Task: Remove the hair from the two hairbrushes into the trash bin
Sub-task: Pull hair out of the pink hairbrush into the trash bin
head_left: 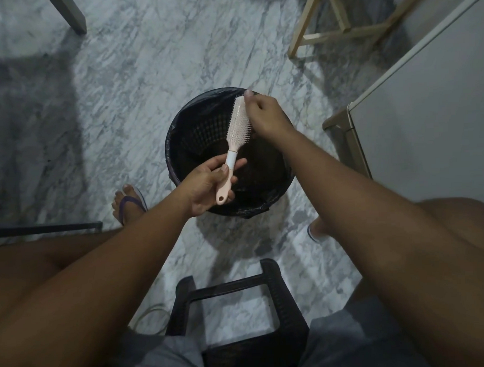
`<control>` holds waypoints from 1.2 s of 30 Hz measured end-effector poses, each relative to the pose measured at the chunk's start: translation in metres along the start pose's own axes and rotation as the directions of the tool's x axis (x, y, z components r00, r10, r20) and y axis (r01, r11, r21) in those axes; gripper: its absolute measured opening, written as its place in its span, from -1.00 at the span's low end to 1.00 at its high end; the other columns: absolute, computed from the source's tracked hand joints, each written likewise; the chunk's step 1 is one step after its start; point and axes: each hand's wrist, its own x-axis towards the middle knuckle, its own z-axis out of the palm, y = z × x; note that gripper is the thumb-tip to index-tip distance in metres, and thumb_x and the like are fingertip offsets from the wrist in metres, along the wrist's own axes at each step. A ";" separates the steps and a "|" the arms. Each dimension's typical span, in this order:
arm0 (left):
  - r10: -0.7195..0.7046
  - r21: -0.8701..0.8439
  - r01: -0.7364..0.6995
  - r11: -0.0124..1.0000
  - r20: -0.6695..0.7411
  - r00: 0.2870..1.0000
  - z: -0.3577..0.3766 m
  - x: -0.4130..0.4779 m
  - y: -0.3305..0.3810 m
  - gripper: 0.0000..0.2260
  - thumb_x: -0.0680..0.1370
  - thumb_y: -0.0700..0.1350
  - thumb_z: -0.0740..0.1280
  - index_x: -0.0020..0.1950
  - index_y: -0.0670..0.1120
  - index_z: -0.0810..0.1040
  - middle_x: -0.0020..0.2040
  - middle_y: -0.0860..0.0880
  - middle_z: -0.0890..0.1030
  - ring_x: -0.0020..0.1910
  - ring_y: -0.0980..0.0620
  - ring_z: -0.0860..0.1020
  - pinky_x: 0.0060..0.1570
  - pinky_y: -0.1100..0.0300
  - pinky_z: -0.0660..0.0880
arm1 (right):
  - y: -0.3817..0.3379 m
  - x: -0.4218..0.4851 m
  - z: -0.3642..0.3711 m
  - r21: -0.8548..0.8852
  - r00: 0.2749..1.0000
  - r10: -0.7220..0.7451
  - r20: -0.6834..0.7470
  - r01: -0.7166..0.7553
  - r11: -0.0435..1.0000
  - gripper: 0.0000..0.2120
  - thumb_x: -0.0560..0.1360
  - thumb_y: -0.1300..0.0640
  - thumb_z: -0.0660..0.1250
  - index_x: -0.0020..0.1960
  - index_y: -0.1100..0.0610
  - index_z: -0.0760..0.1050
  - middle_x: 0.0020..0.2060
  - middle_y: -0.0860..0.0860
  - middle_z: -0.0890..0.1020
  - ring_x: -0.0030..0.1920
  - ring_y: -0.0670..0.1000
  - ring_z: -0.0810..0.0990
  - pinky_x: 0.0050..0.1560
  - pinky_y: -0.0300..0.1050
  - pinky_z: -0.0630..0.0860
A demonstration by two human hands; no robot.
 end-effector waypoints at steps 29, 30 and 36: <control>0.050 -0.067 -0.056 0.996 -0.088 0.995 -0.004 -0.007 0.007 -0.73 0.70 -0.22 0.16 0.39 -0.09 0.46 0.31 -0.02 0.63 -0.19 0.09 0.54 -0.28 0.14 0.49 | -0.018 -0.003 -0.033 0.069 0.912 -0.168 -0.375 0.209 0.976 -0.45 0.62 -0.06 0.22 -0.52 0.04 0.25 -0.57 -0.04 0.32 -0.52 -0.05 0.31 -0.31 -0.14 0.36; 0.053 -0.070 -0.059 0.996 -0.088 0.995 -0.004 -0.007 0.007 -0.73 0.70 -0.22 0.16 0.37 -0.09 0.47 0.30 -0.02 0.64 -0.18 0.09 0.53 -0.28 0.14 0.49 | -0.004 -0.002 -0.031 -0.135 0.961 -0.128 -0.245 0.097 0.986 -0.50 0.61 -0.03 0.24 -0.47 0.11 0.42 -0.51 0.04 0.48 -0.44 0.00 0.47 -0.28 -0.12 0.43; 0.061 -0.060 -0.065 0.996 -0.075 0.995 -0.001 -0.006 0.011 -0.75 0.69 -0.22 0.15 0.34 -0.08 0.48 0.29 -0.01 0.64 -0.19 0.09 0.53 -0.29 0.15 0.48 | 0.019 -0.025 -0.025 -0.537 0.973 0.171 0.156 -0.061 0.842 -0.82 0.54 0.10 0.37 -0.13 0.19 0.65 -0.13 0.11 0.71 0.00 0.11 0.67 0.05 -0.09 0.56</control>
